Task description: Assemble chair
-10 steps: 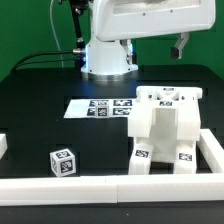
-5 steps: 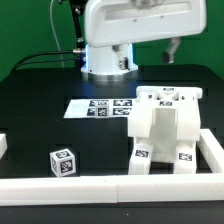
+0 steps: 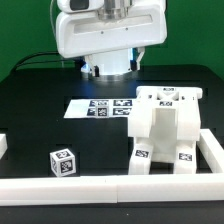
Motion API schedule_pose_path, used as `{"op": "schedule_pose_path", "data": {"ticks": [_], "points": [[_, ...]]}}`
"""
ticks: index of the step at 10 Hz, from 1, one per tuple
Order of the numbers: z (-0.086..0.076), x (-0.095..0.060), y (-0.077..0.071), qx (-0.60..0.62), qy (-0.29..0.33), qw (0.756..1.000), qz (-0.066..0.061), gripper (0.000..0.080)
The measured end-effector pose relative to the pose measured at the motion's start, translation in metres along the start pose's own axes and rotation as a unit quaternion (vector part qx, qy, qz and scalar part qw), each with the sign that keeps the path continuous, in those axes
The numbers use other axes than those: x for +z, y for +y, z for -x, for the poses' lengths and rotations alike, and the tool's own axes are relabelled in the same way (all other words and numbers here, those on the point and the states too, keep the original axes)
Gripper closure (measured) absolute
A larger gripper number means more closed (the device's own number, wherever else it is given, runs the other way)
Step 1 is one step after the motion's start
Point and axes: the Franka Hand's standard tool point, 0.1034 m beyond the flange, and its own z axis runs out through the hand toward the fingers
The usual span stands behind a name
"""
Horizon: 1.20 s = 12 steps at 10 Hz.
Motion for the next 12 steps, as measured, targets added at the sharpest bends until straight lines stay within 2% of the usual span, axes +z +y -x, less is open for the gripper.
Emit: {"op": "schedule_pose_path", "data": {"ticks": [1,3,4,10,11,12], "points": [[0.004,0.005,0.004,0.006,0.006,1.0,0.005,0.0151],[0.04,0.036,0.019,0.044,0.002,0.999,0.017,0.0151],[0.043,0.043,0.016,0.07,-0.002,0.997,0.006,0.0151],[0.044,0.044,0.015,0.071,-0.003,0.997,0.006,0.0151],[0.051,0.053,0.017,0.091,-0.002,0.996,0.005,0.0151],[0.056,0.063,0.018,0.096,-0.005,0.995,0.011,0.0151]]}}
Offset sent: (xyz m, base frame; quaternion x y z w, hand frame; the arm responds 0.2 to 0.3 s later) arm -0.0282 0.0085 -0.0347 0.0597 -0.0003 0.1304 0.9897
